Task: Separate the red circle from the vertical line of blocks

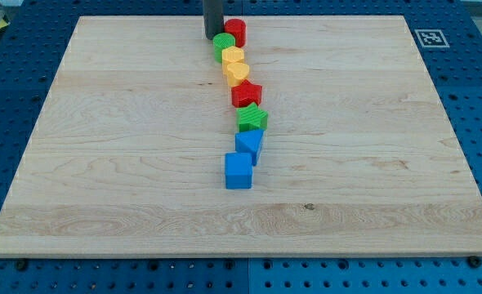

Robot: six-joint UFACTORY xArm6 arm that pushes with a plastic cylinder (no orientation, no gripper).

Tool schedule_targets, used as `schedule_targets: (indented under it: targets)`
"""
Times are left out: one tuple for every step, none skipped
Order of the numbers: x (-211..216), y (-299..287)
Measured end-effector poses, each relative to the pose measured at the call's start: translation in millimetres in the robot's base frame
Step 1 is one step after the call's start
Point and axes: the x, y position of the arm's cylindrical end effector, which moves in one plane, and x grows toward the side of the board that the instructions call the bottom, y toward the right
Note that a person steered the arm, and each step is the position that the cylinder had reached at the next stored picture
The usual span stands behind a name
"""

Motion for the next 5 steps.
schedule_targets:
  targets:
    - [0, -1]
    - [0, -1]
    - [0, 18]
    - [8, 79]
    - [42, 130]
